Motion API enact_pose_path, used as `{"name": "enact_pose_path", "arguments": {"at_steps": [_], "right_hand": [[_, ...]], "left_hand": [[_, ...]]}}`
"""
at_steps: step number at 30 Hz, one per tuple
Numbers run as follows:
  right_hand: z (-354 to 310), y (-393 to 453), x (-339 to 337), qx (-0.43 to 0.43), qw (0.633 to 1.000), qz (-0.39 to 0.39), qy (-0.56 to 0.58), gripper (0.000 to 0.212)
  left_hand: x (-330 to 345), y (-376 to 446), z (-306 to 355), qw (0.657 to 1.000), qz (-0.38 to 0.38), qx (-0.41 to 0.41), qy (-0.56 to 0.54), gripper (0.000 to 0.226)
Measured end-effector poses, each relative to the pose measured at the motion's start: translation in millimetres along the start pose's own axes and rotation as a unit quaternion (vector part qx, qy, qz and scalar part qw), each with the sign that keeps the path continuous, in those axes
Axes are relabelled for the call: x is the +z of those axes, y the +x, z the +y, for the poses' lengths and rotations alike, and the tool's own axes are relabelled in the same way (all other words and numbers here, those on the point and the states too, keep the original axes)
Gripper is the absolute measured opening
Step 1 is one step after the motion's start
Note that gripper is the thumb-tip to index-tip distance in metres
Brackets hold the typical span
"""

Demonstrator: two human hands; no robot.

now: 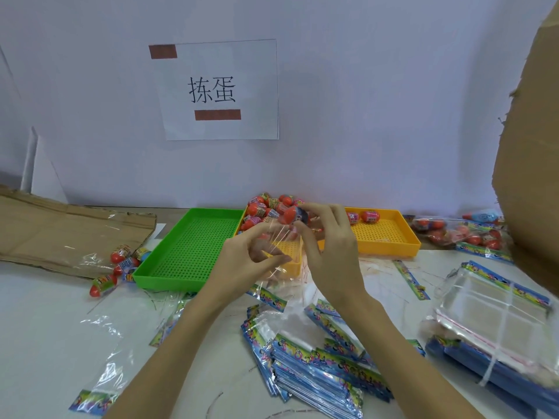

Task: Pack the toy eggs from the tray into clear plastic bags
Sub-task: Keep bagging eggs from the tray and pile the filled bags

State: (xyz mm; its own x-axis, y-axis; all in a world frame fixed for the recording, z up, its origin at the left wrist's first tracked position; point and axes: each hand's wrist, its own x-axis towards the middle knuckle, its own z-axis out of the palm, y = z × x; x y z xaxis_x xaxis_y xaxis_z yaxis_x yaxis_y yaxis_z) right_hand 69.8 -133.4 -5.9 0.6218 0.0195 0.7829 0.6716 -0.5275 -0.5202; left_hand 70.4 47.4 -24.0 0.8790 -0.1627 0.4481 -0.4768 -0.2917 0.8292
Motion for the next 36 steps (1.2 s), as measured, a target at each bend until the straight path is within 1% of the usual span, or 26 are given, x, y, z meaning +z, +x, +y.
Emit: {"name": "enact_pose_path", "arguments": {"at_steps": [3, 7, 10, 14, 16, 18, 20, 22, 24, 26, 27, 29, 31, 33, 36], "right_hand": [[0.3, -1.2, 0.2, 0.0, 1.0, 0.0, -0.008, 0.024], [3.1, 1.4, -1.6, -0.017, 0.998, -0.053, -0.003, 0.027], [7.5, 2.9, -3.1, -0.031, 0.996, -0.082, 0.0, 0.031], [8.8, -0.5, -1.5, -0.05, 0.99, -0.13, 0.023, 0.031], [6.8, -2.4, 1.5, -0.032, 0.992, -0.118, 0.035, 0.029], [3.4, -3.3, 3.5, 0.016, 0.994, -0.088, 0.06, 0.023], [1.4, -4.5, 5.1, 0.035, 0.993, -0.084, 0.072, 0.016], [1.0, -6.2, 6.0, 0.042, 0.987, -0.119, 0.094, 0.014], [1.0, -5.3, 4.0, 0.077, 0.974, -0.167, 0.134, 0.02], [0.5, -3.1, 0.9, 0.106, 0.959, -0.2, 0.171, 0.023], [-0.4, -2.5, 0.0, 0.116, 0.952, -0.208, 0.191, 0.024], [-2.6, -3.2, -0.1, 0.131, 0.944, -0.213, 0.217, 0.025], [-4.3, -5.9, 2.0, 0.134, 0.942, -0.221, 0.214, 0.025], [-6.0, -8.2, 4.2, 0.127, 0.942, -0.229, 0.212, 0.022], [-6.3, -9.7, 5.3, 0.13, 0.938, -0.226, 0.228, 0.016]], "left_hand": [[1.1, -0.2, -0.5, 1.0, -0.014, 0.002, -0.011, 0.059], [1.3, 0.2, -3.8, 1.0, -0.019, -0.014, -0.008, 0.059], [-0.3, 0.0, -3.1, 0.999, -0.015, -0.019, -0.03, 0.059], [-2.5, 0.5, -2.0, 1.0, -0.004, 0.006, -0.028, 0.055], [-3.9, 0.2, -1.4, 1.0, 0.001, 0.017, -0.015, 0.05], [-4.0, 0.4, -0.6, 1.0, 0.007, 0.017, 0.004, 0.045], [-2.4, 0.4, 0.5, 0.999, 0.011, 0.028, 0.019, 0.039], [-1.3, 0.4, 2.5, 0.999, 0.008, 0.04, 0.03, 0.034], [-2.6, 1.1, 2.7, 0.998, 0.016, 0.047, 0.047, 0.034], [-3.9, 1.6, 2.2, 0.998, 0.023, 0.033, 0.039, 0.034], [-4.6, 1.5, 2.0, 0.999, 0.024, 0.025, 0.036, 0.033], [-5.5, 0.7, 1.1, 0.997, 0.032, 0.027, 0.069, 0.03], [-6.0, 0.4, -0.6, 0.995, 0.027, 0.029, 0.093, 0.03], [-6.2, 0.4, -2.0, 0.996, 0.015, 0.022, 0.087, 0.032], [-4.1, -0.7, -2.9, 0.993, 0.007, 0.015, 0.115, 0.037]]}}
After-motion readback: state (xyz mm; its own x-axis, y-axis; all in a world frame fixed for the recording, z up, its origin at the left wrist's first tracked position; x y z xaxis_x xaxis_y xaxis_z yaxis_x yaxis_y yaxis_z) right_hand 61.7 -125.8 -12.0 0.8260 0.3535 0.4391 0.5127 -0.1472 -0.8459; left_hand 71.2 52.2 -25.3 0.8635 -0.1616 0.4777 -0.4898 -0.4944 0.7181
